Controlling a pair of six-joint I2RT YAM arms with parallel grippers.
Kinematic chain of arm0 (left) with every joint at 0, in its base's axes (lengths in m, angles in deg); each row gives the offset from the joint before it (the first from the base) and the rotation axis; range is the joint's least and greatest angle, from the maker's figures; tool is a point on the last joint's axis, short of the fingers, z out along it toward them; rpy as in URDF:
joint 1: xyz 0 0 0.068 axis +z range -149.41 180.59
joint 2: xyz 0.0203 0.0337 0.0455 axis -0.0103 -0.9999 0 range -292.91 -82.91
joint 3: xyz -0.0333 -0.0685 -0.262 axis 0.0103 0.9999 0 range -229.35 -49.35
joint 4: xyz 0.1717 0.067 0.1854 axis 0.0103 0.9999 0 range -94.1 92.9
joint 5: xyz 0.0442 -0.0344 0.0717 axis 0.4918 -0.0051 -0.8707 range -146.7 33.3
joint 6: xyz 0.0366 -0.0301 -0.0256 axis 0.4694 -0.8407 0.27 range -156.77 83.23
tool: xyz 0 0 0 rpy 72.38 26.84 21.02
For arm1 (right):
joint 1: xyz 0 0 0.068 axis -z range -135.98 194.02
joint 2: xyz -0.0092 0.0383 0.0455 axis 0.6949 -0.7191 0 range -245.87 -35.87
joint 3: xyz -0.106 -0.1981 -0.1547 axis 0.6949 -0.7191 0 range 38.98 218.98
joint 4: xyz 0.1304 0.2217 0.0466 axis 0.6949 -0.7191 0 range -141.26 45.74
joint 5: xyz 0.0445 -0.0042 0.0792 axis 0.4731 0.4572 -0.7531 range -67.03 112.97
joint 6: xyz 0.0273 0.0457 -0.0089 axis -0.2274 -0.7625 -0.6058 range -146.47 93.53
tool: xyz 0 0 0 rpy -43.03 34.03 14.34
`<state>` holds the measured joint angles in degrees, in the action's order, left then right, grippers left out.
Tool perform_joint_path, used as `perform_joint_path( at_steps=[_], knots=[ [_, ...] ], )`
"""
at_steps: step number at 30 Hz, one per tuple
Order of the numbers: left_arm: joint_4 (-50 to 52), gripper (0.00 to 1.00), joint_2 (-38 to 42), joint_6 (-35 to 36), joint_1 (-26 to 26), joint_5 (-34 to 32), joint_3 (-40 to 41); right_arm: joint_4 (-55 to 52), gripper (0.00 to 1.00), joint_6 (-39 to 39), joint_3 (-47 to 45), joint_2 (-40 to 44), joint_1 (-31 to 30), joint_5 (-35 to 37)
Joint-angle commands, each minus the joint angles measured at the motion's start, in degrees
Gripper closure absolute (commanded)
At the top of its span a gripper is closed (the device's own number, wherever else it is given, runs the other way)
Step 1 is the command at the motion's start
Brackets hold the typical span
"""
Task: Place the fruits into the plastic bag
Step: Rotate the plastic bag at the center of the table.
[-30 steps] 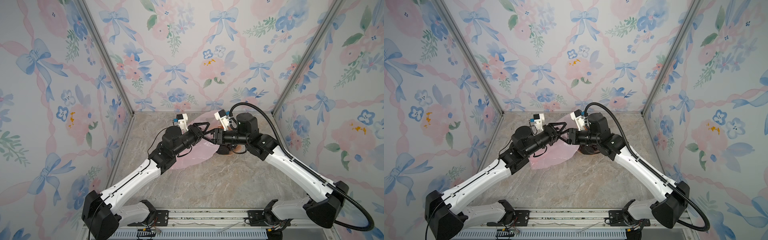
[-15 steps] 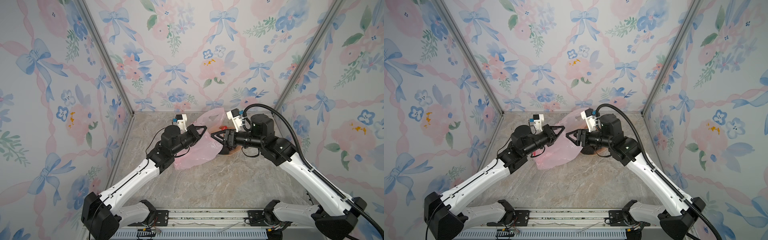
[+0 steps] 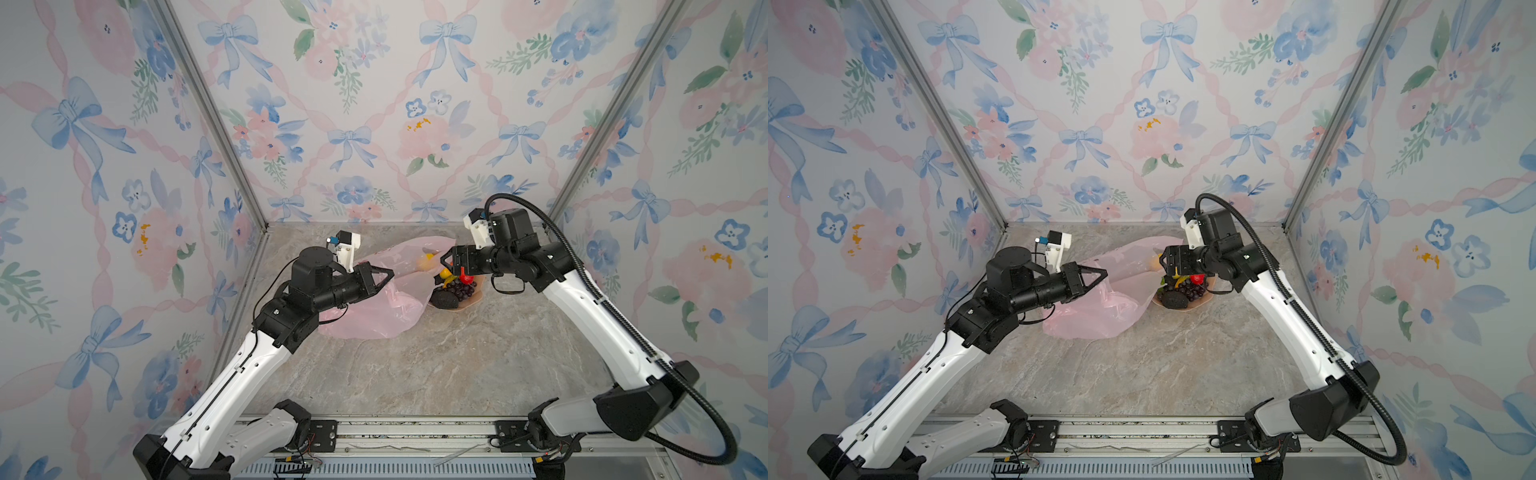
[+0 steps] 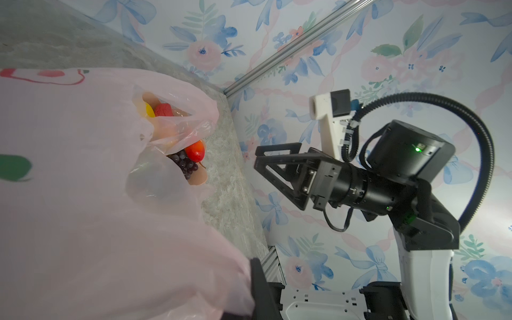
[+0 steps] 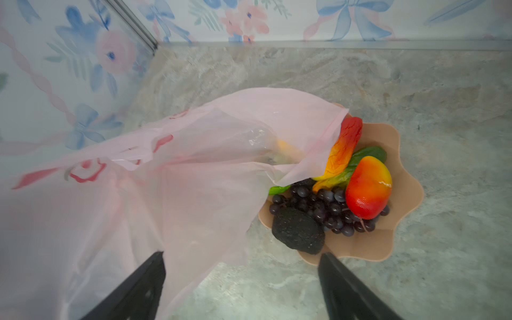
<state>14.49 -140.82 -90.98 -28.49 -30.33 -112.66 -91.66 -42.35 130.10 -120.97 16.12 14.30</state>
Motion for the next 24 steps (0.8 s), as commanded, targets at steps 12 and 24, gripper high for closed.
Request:
perform_joint_path(
  at_steps=[12,24],
  knots=[
    [3.99,1.00,0.27,3.24,2.30,4.70,2.27,1.58,0.03,8.30,7.27,-18.52,1.62,2.50],
    [4.00,1.00,0.69,3.15,4.84,7.10,3.70,9.14,0.09,6.57,17.30,-30.73,6.52,-6.01]
  ],
)
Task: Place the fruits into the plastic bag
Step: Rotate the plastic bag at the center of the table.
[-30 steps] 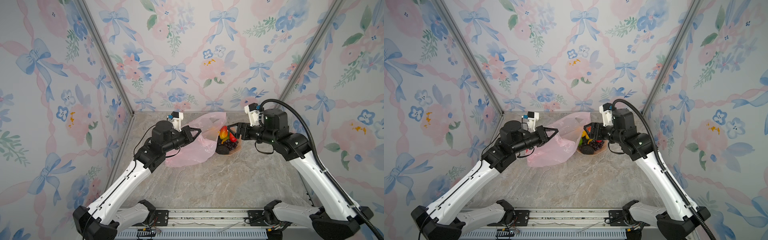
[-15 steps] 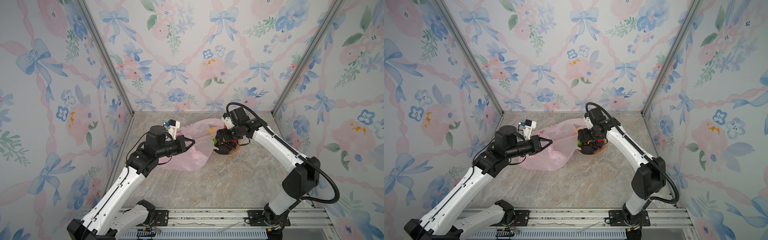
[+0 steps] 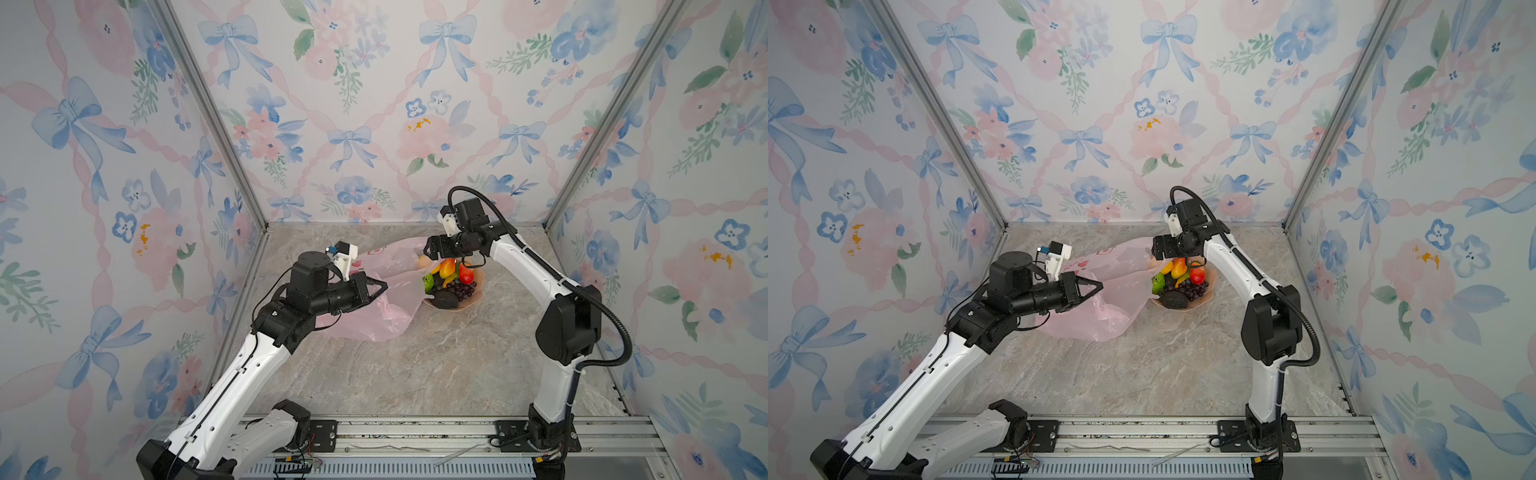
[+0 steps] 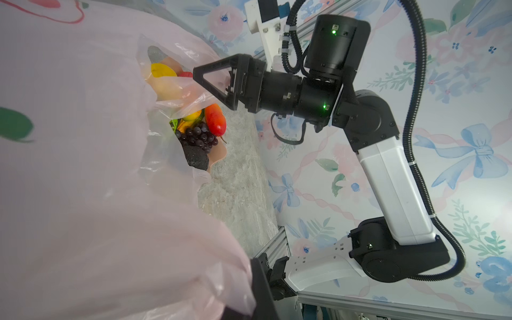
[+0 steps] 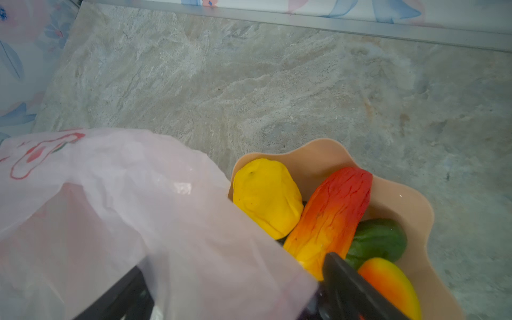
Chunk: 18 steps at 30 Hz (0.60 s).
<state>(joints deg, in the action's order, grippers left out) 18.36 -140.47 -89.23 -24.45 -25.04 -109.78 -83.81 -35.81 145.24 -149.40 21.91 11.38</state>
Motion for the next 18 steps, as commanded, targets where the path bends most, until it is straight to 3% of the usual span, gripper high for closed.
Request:
perform_joint_path(
  at_steps=[1,4,7,11,12,16,18],
  knots=[
    [0.13,1.00,0.30,1.47,1.03,2.06,0.76,1.11,0.12,-0.01,3.15,-2.93,1.01,-3.71],
    [0.10,1.00,0.39,1.57,2.29,2.50,0.66,0.71,0.28,-0.60,4.92,-3.47,1.52,-6.54],
    [0.16,1.00,0.47,1.58,3.44,3.04,0.53,2.53,0.51,-0.88,3.50,-2.46,1.55,-9.18],
    [2.55,1.00,0.13,2.98,4.64,2.89,-0.59,1.55,0.96,-1.27,3.78,-1.00,1.50,-10.88],
    [3.90,1.00,0.02,3.83,4.88,2.35,-1.27,1.33,1.00,-1.73,3.40,0.08,1.45,-11.12],
    [11.27,1.00,-0.71,8.62,5.81,-2.51,-3.91,4.18,1.00,-4.89,-2.41,8.30,0.08,-9.74],
    [15.24,0.92,-1.20,11.38,5.79,-6.69,-4.39,6.77,1.00,-6.84,-7.18,13.53,-1.69,-7.82]
  ],
)
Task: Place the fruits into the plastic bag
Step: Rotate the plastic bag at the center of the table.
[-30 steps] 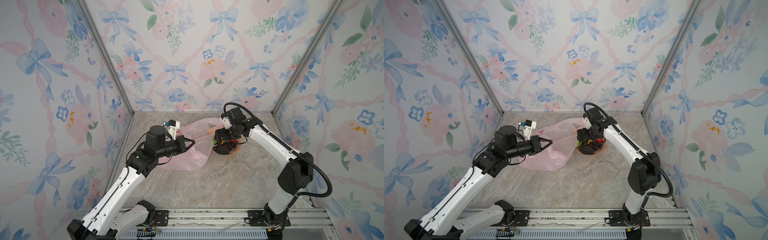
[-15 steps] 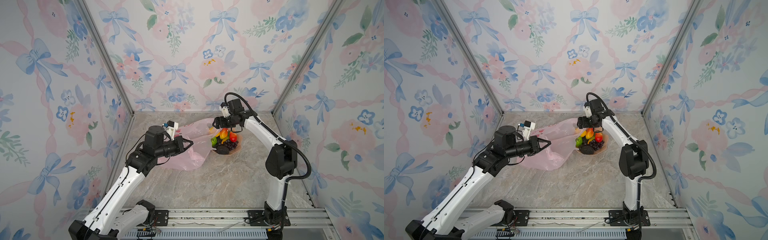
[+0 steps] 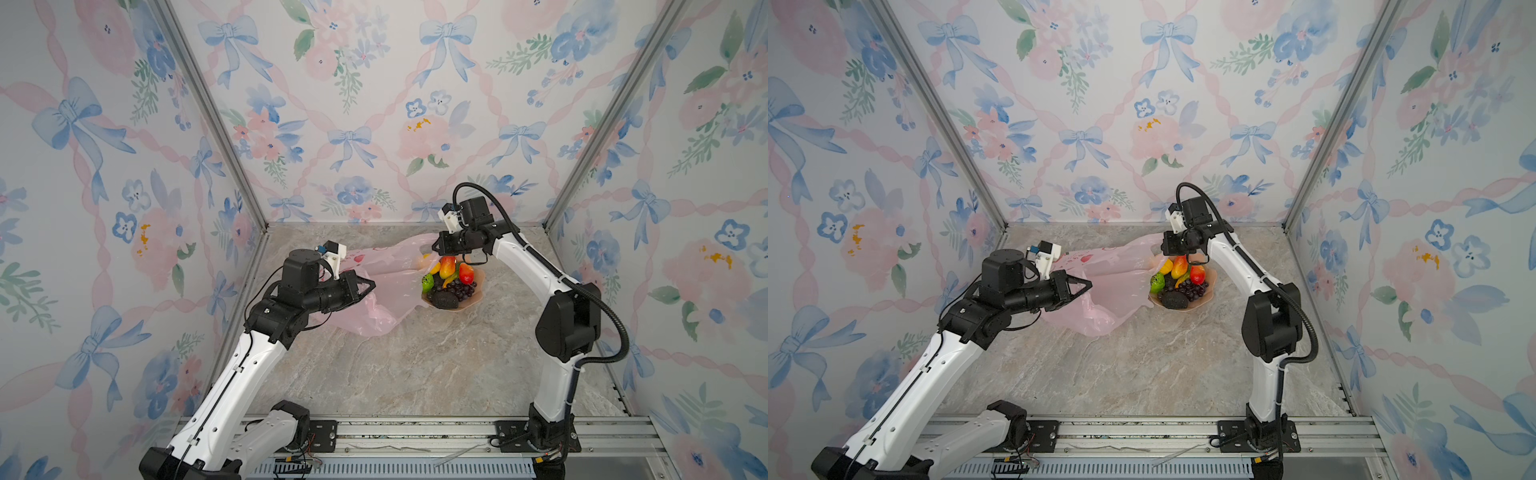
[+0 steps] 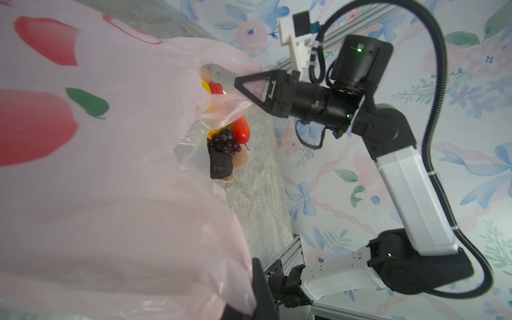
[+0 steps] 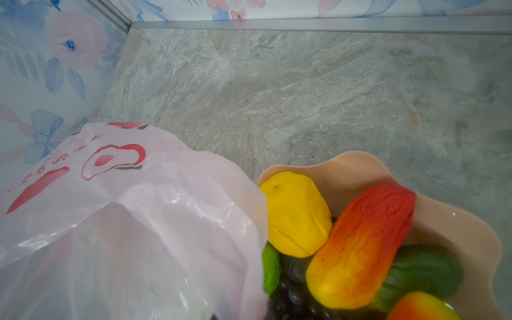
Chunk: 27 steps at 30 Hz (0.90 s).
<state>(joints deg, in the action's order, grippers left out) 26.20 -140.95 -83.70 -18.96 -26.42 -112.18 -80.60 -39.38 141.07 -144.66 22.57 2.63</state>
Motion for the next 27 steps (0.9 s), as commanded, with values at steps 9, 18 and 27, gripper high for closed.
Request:
perform_joint_path(
  at_steps=[9,18,27],
  knots=[
    [10.79,0.34,1.06,8.99,-0.19,-13.19,4.79,0.39,1.00,-6.16,-8.66,16.22,-10.39,9.70],
    [12.47,0.20,2.56,4.89,-9.00,-22.59,7.99,-0.30,1.00,-8.02,-8.38,15.99,-13.89,11.27],
    [12.37,0.20,1.53,-0.23,-17.48,-26.12,5.34,-0.49,1.00,-8.30,-9.26,16.90,-14.67,12.20]
  ],
)
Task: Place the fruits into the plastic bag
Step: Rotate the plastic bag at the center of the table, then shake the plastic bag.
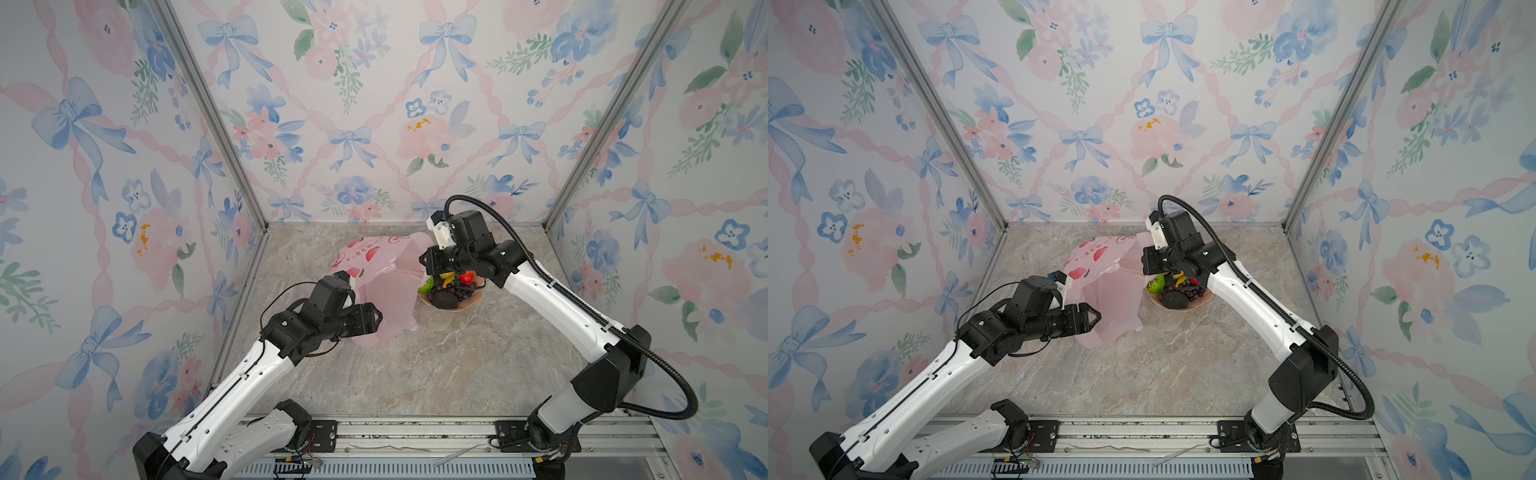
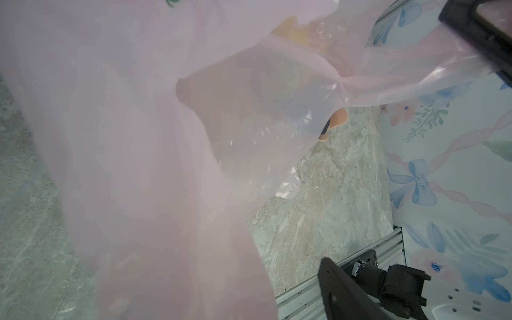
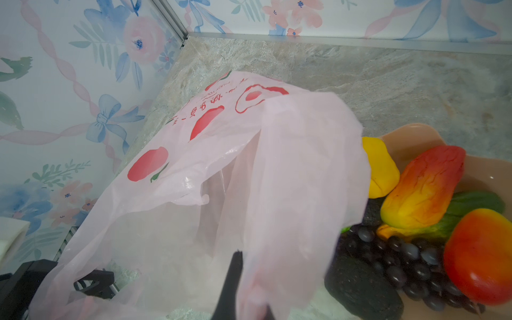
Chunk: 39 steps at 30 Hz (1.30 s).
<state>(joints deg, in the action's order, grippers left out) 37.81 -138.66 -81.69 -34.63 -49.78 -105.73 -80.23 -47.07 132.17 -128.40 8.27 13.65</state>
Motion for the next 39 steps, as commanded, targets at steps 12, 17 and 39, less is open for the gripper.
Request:
perform_joint_path(
  at_steps=[12,17,39],
  knots=[
    [0.64,0.26,-6.31,-1.08,-4.30,-16.30,-3.69,0.37,1.00,-1.52,-2.68,3.49,-1.38,0.07],
    [-0.62,0.39,-8.85,-1.04,-5.36,-15.73,-4.87,-0.22,1.00,-1.84,-2.29,3.70,-1.69,0.42],
    [8.29,1.00,0.91,3.79,-5.83,-22.00,-20.24,-9.38,1.00,-1.06,12.02,2.89,-3.88,2.34]
  ],
)
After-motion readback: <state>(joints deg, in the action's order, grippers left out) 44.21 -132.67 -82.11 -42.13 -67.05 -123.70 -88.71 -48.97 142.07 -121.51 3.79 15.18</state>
